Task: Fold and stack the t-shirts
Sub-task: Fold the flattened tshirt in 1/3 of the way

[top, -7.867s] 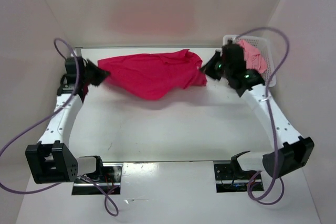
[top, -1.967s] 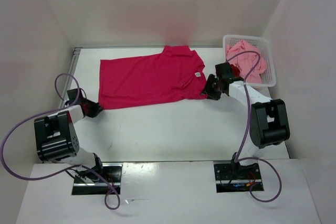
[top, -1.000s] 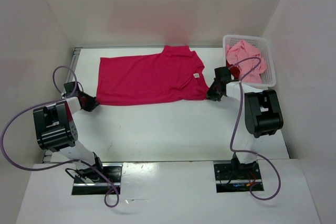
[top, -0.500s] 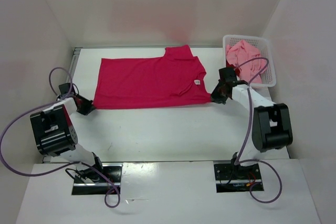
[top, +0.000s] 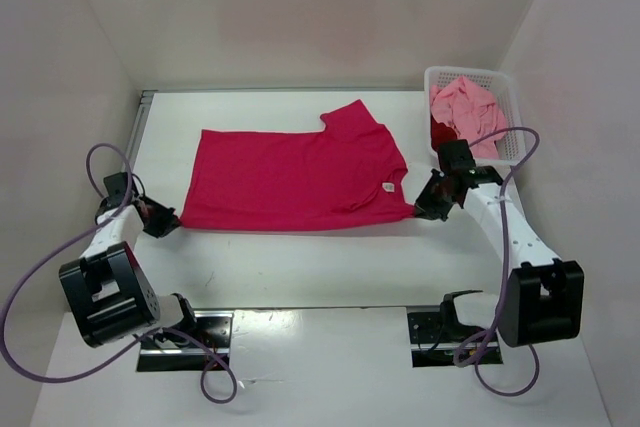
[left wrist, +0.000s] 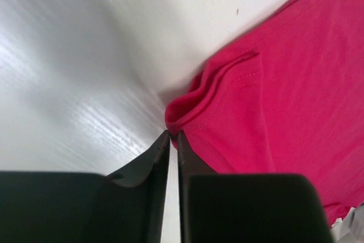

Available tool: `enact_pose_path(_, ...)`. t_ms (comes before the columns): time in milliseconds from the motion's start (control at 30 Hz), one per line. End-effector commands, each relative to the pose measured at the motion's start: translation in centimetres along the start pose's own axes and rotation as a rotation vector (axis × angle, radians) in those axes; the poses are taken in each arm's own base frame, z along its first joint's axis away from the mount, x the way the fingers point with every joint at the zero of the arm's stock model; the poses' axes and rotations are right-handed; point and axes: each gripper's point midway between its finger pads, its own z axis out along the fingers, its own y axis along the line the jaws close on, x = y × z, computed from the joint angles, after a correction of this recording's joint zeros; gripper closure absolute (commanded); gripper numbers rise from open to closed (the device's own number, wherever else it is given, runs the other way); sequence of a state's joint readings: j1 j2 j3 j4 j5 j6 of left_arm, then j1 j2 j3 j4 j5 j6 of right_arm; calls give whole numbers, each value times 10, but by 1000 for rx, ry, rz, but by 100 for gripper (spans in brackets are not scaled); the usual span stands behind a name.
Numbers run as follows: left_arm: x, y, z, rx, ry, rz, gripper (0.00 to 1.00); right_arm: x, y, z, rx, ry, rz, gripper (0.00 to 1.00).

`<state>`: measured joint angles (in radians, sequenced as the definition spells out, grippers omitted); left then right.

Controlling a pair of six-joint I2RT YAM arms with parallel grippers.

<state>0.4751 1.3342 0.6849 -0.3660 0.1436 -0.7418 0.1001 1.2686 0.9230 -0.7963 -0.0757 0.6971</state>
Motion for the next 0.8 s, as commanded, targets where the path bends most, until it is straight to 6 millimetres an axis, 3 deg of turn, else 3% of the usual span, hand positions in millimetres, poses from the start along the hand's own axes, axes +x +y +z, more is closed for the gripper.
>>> enact_pose_path(0,13,4,-12,0,24,-51,80,18,-20,-22,52,42,-10,86)
enact_pose_path(33,16,4,-13,2,39,-62,76,20,-21,-27,50,40,-10,84)
enact_pose_path(67,17,4,-15,2,38,-62,56,23,-24,-29,54,46,-19,80)
enact_pose_path(100,14,1,-18,9,30,-60,43,23,-24,-33,52,44,-30,67)
enact_pose_path(167,14,2,-21,5,20,-68,24,22,-23,-42,35,25,-46,57)
enact_pose_path(200,9,-3,-25,20,2,-64,0,22,-22,-45,37,27,-45,55)
enact_pose_path(333,-6,-14,-33,63,-53,-7,0,20,-14,-45,-4,20,-77,54)
enact_pose_path(400,-7,-32,-36,138,-64,39,0,24,-3,-38,-41,43,-95,62)
enact_pose_path(433,0,-40,-33,181,-51,60,6,25,4,-35,-65,52,-111,72)
enact_pose_path(467,8,-53,-37,229,-52,104,33,23,16,-27,-91,55,-119,80)
enact_pose_path(533,14,-72,-41,288,-56,145,59,32,38,-17,-132,64,-162,95)
enact_pose_path(567,29,-83,-41,308,-35,192,75,31,55,-6,-173,61,-181,98)
enact_pose_path(667,48,-100,-44,315,-36,272,87,53,92,8,-260,100,-237,100)
enact_pose_path(700,67,-109,-45,333,-5,315,88,53,105,20,-283,94,-246,100)
enact_pose_path(733,73,-115,-46,341,-12,334,90,60,111,27,-295,101,-270,98)
enact_pose_path(767,124,-124,-37,377,78,397,91,60,123,47,-329,93,-281,75)
